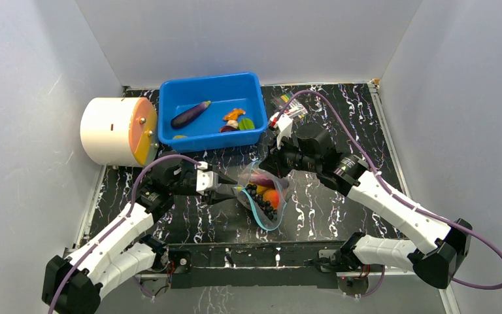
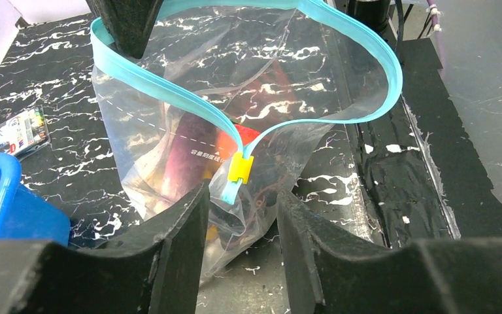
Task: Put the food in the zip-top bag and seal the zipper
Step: Zip the zipper food storage bag at the center of the board.
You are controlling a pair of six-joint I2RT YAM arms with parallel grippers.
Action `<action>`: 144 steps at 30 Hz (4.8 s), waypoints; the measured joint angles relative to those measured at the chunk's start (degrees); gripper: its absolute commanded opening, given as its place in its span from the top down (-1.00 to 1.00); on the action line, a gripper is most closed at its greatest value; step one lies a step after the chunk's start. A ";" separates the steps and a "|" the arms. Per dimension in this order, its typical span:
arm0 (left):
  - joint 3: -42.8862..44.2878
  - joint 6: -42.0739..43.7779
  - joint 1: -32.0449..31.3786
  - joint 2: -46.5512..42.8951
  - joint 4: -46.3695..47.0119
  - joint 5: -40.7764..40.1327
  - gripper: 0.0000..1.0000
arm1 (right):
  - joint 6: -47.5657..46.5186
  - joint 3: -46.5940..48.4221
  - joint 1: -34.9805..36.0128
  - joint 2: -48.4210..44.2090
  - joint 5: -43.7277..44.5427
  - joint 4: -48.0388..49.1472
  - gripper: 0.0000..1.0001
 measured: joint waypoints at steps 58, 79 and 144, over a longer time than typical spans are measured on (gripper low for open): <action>9.94 -23.10 0.02 3.85 -0.39 -9.01 1.00 | -18.84 2.03 10.67 3.39 -5.27 4.81 0.28; 10.29 -22.75 0.00 2.40 -4.35 -7.69 1.00 | -26.27 1.64 12.28 3.82 -0.85 4.83 0.39; 9.81 -18.64 -0.37 -1.86 -7.61 -0.52 -0.06 | -28.79 -2.89 12.96 -1.09 -1.62 1.77 1.00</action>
